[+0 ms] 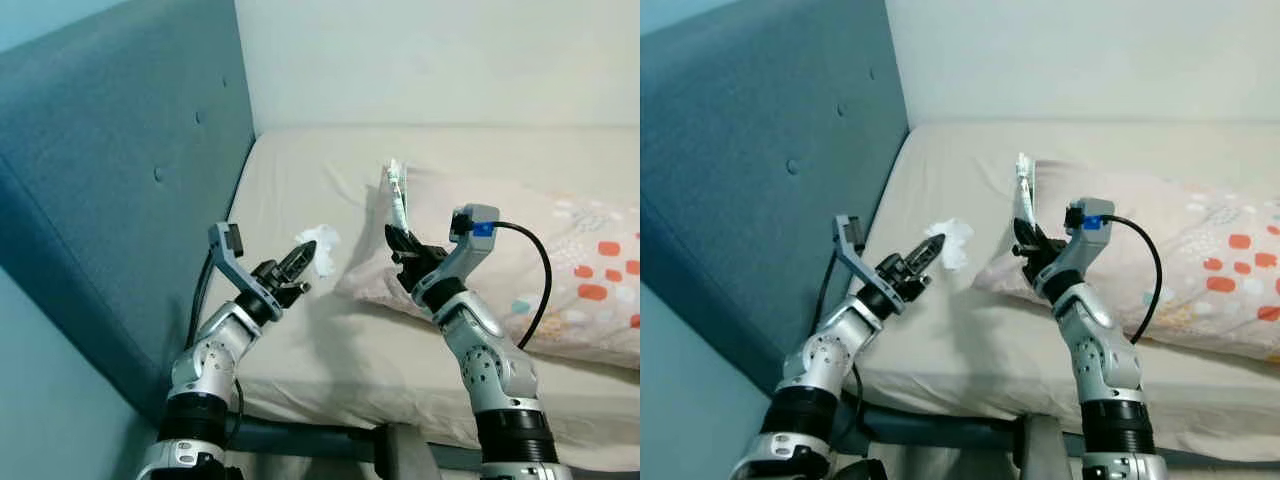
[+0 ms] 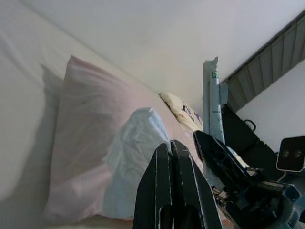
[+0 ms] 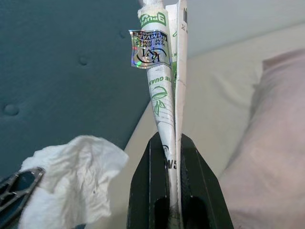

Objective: Clean up the room

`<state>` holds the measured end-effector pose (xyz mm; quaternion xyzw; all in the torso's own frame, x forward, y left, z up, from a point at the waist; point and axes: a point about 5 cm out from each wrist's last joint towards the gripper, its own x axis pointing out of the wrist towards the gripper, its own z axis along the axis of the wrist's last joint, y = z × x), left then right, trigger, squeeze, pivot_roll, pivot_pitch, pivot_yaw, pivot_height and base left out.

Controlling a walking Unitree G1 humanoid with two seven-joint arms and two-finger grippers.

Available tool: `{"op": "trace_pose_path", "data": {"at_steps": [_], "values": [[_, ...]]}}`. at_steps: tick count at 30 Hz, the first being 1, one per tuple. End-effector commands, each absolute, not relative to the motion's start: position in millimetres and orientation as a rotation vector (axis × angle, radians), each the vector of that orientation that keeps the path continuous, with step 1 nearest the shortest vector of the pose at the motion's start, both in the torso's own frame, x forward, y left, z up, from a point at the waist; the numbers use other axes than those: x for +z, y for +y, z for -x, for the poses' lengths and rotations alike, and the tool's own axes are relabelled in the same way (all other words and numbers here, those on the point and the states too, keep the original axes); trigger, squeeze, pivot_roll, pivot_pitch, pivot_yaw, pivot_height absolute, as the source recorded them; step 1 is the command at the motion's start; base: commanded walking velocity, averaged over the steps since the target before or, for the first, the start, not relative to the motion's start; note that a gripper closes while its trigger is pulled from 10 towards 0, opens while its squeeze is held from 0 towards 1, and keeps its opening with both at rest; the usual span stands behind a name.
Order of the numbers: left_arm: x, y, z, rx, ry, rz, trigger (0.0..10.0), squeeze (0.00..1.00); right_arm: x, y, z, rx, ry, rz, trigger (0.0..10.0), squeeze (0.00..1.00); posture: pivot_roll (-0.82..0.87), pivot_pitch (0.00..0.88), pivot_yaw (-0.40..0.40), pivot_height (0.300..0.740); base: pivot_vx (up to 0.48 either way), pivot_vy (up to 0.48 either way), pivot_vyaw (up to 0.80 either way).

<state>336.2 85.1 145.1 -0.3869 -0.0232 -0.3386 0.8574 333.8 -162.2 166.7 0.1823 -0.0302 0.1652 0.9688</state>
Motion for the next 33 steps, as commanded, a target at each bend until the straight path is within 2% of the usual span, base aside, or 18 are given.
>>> {"op": "trace_pose_path", "data": {"at_steps": [1, 3, 10, 19, 27, 28, 33], "values": [[139.4, 82.9, -336.9, -0.688, -0.024, 0.810, 10.0, 0.00, 155.7, -167.1, -332.7, 0.313, -0.037, -0.363, 10.0, 0.00, -0.13, 0.000, 0.032, 0.620, 0.000, 0.000, 0.00], [139.4, 82.9, -336.9, -0.688, -0.024, 0.810, 10.0, 0.00, 155.7, -167.1, -332.7, 0.313, -0.037, -0.363, 10.0, 0.00, -0.13, 0.000, 0.032, 0.620, 0.000, 0.000, 0.00], [126.2, 90.4, -334.3, -0.641, 0.014, 0.766, 10.0, 0.00, 113.8, -173.0, -327.4, 0.259, 0.105, -0.326, 10.0, 0.00, -0.11, 0.000, 0.033, 0.645, 0.000, 0.000, 0.00], [118.7, 90.9, -329.8, -0.632, 0.035, 0.755, 10.0, 0.00, 102.3, -172.9, -324.8, 0.260, 0.138, -0.286, 10.0, 0.00, -0.12, 0.000, 0.047, 0.670, 0.000, 0.000, 0.00], [94.7, 97.8, -326.6, -0.591, 0.110, 0.697, 10.0, 0.00, 69.8, -184.9, -315.8, 0.201, 0.251, -0.230, 10.0, 0.00, -0.11, 0.000, 0.051, 0.690, 0.000, 0.000, 0.00], [79.9, 106.0, -322.3, -0.560, 0.166, 0.658, 10.0, 0.00, 50.8, -193.5, -307.7, 0.163, 0.325, -0.188, 10.0, 0.00, -0.11, 0.000, 0.051, 0.700, -0.480, 0.000, 0.00], [63.9, 117.4, -314.2, -0.533, 0.222, 0.608, 10.0, 0.00, 31.1, -200.9, -296.5, 0.132, 0.406, -0.121, 10.0, 0.00, -0.11, 0.000, 0.051, 0.720, -0.480, 0.000, 0.00]]}}
